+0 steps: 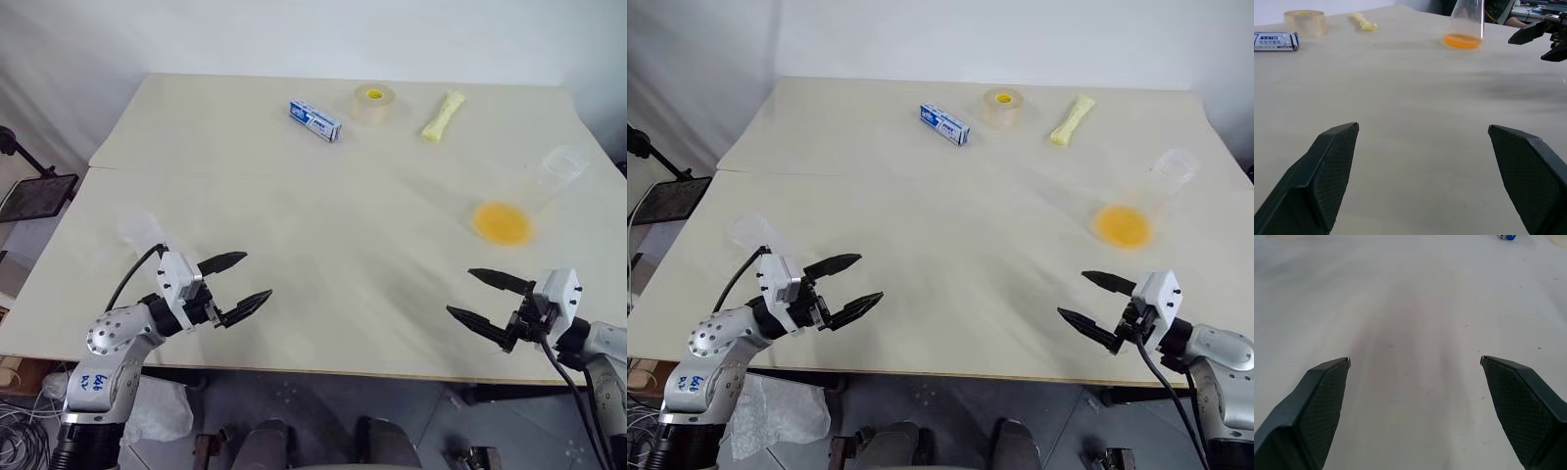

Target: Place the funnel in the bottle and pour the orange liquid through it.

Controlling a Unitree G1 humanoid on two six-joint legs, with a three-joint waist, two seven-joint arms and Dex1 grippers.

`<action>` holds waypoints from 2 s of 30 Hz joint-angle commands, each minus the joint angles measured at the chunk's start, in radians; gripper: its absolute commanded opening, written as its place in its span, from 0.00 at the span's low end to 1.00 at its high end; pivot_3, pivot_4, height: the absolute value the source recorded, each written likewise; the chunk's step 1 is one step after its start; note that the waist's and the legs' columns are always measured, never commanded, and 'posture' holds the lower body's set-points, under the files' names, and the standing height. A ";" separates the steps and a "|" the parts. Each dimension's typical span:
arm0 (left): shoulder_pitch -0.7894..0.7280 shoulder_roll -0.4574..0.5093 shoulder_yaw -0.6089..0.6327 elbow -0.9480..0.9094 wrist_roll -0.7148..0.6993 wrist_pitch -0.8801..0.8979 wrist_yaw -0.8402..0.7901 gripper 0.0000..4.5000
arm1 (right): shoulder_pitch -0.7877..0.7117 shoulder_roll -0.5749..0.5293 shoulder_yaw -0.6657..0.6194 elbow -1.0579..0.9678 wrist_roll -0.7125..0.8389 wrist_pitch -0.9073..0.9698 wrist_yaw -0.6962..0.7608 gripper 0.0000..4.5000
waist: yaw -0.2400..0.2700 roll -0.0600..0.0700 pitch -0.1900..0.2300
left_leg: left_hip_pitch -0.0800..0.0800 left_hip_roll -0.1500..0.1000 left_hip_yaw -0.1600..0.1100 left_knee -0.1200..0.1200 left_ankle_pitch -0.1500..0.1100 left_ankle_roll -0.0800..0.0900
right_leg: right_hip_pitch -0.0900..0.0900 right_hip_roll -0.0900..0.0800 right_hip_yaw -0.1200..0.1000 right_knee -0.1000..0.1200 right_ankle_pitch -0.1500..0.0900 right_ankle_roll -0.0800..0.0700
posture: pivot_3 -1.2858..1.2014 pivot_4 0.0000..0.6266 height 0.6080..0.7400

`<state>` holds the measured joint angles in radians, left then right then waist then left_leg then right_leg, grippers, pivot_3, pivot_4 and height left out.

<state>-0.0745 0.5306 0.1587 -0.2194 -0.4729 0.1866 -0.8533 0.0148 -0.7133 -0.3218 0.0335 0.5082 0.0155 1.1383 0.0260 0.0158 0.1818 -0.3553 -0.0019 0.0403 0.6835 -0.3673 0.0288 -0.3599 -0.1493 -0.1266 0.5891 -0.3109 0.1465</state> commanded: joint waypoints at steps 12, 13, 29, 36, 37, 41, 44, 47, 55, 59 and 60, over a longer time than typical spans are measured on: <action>0.038 -0.030 0.040 -0.196 -0.097 0.135 0.132 1.00 | -0.124 0.031 0.060 0.071 0.001 -0.029 0.057 0.99 | -0.004 0.000 0.000 | 0.000 0.000 0.000 0.000 0.000 0.000 | 0.000 0.000 0.000 0.001 0.000 0.000 | 0.52 0.24 1.00; 0.052 -0.028 0.044 -0.216 -0.099 0.149 0.148 1.00 | -0.146 0.035 0.071 0.089 -0.003 -0.033 0.064 0.99 | -0.006 0.000 0.000 | 0.001 0.000 0.000 0.000 0.000 0.000 | 0.000 0.000 0.000 0.001 0.000 0.000 | 0.52 0.24 1.00; 0.636 -0.242 0.542 -0.442 -0.228 0.009 0.326 1.00 | -0.587 0.121 0.218 0.608 -0.107 -0.172 0.294 0.99 | -0.009 -0.004 0.003 | 0.000 0.002 -0.002 0.002 0.000 -0.001 | 0.002 0.000 -0.001 -0.003 0.000 -0.001 | 0.52 0.24 1.00; 0.626 -0.229 0.601 -0.376 -0.229 -0.026 0.349 1.00 | -0.615 0.139 0.219 0.648 -0.119 -0.197 0.315 0.99 | -0.005 -0.004 0.003 | -0.001 0.001 -0.002 0.005 0.000 -0.001 | 0.003 0.000 0.001 -0.003 0.000 -0.001 | 0.52 0.24 1.00; 0.601 -0.210 0.602 -0.363 -0.224 -0.021 0.359 1.00 | -0.614 0.140 0.219 0.645 -0.119 -0.196 0.314 0.99 | -0.005 -0.004 0.003 | -0.001 0.001 -0.002 0.005 0.000 -0.001 | 0.003 0.000 0.001 -0.003 0.000 -0.001 | 0.52 0.24 1.00; 0.476 -0.130 0.571 -0.283 -0.192 -0.005 0.384 1.00 | -0.595 0.148 0.218 0.597 -0.112 -0.177 0.289 0.99 | -0.005 -0.004 0.003 | -0.001 0.002 -0.002 0.005 0.000 -0.001 | 0.002 0.000 0.000 -0.001 0.000 -0.001 | 0.52 0.24 1.00; 0.381 -0.074 0.531 -0.214 -0.163 0.003 0.380 1.00 | -0.570 0.149 0.217 0.546 -0.105 -0.158 0.276 0.99 | -0.006 -0.003 0.003 | -0.001 0.001 -0.002 0.005 0.000 -0.001 | 0.001 0.000 0.000 0.001 0.000 -0.001 | 0.52 0.24 1.00; 0.286 -0.022 0.492 -0.137 -0.145 0.007 0.363 1.00 | -0.547 0.149 0.209 0.500 -0.098 -0.138 0.257 0.99 | -0.006 -0.003 0.003 | -0.001 0.001 -0.002 0.005 0.000 -0.001 | 0.000 0.000 0.000 0.002 0.000 -0.001 | 0.52 0.24 1.00; 0.101 0.035 0.403 0.060 -0.073 -0.039 0.306 1.00 | -0.501 0.146 0.198 0.425 -0.088 -0.112 0.227 0.99 | -0.012 -0.004 0.003 | -0.001 0.001 -0.001 0.005 0.000 -0.001 | 0.000 0.001 0.000 0.003 0.000 -0.001 | 0.52 0.24 1.00; 0.011 0.044 0.357 0.150 -0.051 -0.052 0.279 1.00 | -0.484 0.144 0.195 0.403 -0.083 -0.105 0.217 0.99 | -0.011 -0.004 0.003 | -0.001 0.001 -0.001 0.005 0.000 -0.001 | 0.000 0.001 0.000 0.003 0.000 0.000 | 0.52 0.24 1.00; -0.014 0.045 0.346 0.173 -0.050 -0.051 0.271 1.00 | -0.479 0.144 0.193 0.397 -0.082 -0.104 0.212 0.99 | -0.009 -0.004 0.003 | -0.001 0.001 -0.001 0.005 0.000 -0.001 | 0.000 0.001 0.000 0.004 0.000 0.000 | 0.52 0.24 1.00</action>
<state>-0.0715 0.5555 0.5102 -0.0542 -0.5300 0.1569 -0.5690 -0.4712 -0.5596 -0.0985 0.4695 0.4020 -0.0863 1.3571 0.0168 0.0122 0.1853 -0.3562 -0.0011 0.0393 0.6886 -0.3677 0.0278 -0.3603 -0.1487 -0.1271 0.5928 -0.3110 0.1462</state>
